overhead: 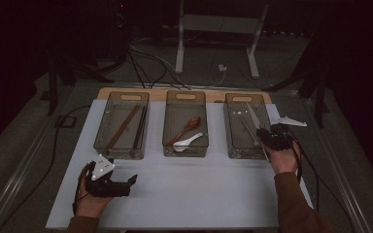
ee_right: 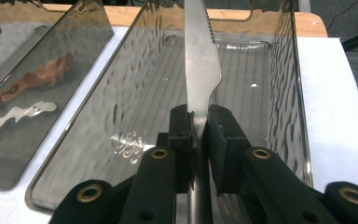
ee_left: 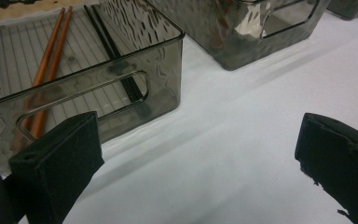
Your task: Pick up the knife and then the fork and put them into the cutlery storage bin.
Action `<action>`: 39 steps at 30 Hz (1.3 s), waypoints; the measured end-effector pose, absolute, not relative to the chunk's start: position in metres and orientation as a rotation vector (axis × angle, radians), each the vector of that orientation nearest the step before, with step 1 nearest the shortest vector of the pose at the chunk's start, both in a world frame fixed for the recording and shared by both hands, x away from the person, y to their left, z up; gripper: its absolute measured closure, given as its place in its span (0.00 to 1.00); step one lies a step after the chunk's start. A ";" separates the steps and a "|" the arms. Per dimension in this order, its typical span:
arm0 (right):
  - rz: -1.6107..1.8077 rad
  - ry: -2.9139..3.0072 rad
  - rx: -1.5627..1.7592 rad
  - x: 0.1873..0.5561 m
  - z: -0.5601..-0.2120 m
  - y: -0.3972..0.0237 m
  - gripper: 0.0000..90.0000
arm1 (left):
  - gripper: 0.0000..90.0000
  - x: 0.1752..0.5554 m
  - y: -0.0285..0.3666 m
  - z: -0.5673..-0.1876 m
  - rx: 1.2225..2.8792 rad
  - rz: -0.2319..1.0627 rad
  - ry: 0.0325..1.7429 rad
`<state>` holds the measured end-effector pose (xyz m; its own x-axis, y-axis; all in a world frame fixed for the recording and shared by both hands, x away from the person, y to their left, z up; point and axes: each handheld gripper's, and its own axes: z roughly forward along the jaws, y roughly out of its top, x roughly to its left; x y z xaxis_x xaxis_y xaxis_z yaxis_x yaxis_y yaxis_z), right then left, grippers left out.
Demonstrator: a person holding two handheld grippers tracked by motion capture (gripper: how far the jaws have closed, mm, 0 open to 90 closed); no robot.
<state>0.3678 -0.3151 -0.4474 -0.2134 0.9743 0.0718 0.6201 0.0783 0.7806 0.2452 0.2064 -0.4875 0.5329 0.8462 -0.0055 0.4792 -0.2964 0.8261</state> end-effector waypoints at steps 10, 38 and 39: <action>0.974 1.861 1.639 0.383 -0.454 -0.316 0.89 | 0.02 0.244 0.208 -0.487 1.942 0.565 1.082; 1.019 1.800 1.734 0.422 -0.459 -0.317 0.89 | 0.02 0.243 0.211 -0.487 1.937 0.564 1.087; 1.018 1.797 1.739 0.423 -0.459 -0.317 0.90 | 0.02 0.243 0.211 -0.487 1.934 0.564 1.087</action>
<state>0.4233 -0.3172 -0.4592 -0.1140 0.9775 0.1776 0.6549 -0.0605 0.7533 0.2428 0.2113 -0.4871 0.5254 0.8507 -0.0126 0.4797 -0.2840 0.8302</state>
